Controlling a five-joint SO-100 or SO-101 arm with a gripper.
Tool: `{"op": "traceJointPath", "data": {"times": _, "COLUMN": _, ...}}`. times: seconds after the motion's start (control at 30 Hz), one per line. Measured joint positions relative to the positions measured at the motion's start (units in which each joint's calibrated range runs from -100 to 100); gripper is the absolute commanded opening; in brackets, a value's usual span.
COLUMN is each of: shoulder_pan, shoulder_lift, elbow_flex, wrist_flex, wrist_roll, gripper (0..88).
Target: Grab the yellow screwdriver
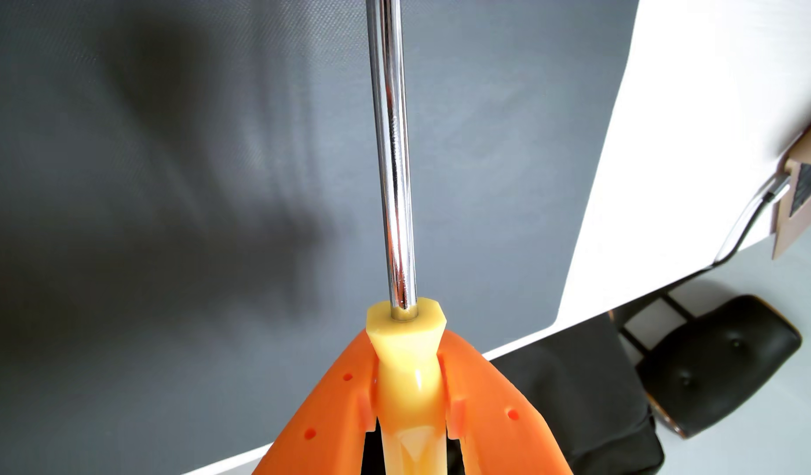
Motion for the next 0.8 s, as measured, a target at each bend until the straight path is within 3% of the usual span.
{"op": "traceJointPath", "data": {"times": 0.8, "shoulder_pan": 2.02, "shoulder_lift": -14.67, "elbow_flex": 0.00, "wrist_flex": 1.92, "wrist_roll": 0.21, "gripper": 0.8}}
